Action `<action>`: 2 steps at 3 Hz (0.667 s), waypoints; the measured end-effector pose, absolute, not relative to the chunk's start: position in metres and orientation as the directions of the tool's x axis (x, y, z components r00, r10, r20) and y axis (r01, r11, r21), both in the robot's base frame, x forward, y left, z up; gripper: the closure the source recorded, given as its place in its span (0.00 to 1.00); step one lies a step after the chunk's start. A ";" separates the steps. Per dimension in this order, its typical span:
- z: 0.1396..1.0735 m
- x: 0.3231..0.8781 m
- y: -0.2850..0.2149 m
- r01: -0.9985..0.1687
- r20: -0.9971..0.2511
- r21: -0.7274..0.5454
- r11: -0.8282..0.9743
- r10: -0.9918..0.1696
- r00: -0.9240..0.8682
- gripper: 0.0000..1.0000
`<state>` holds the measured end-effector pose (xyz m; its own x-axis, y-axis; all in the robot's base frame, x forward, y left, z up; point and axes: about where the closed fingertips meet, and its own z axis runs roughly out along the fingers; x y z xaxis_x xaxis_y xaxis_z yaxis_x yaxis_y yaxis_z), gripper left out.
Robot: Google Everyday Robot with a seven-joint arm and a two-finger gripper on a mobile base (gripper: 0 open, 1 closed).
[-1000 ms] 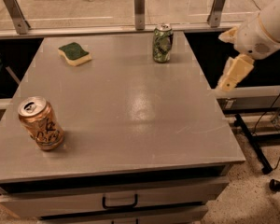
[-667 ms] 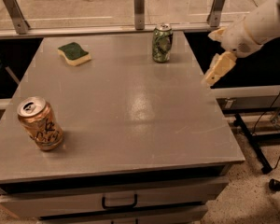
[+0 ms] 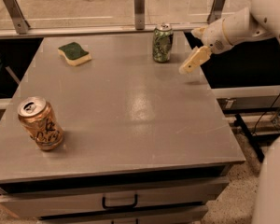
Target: Pick green can
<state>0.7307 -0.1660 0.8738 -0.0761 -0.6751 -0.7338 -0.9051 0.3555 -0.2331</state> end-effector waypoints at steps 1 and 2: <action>0.874 0.754 -0.135 -0.911 -0.810 -0.177 0.371 -0.581 -0.079 0.00; 0.880 0.761 -0.103 -0.929 -0.871 -0.103 0.356 -0.483 -0.089 0.00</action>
Offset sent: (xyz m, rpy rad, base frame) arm 0.0414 0.0923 0.0228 0.3941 0.0828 0.0783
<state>0.7608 -0.1025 0.8797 -0.0887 -0.4829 -0.8712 -0.9288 0.3561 -0.1028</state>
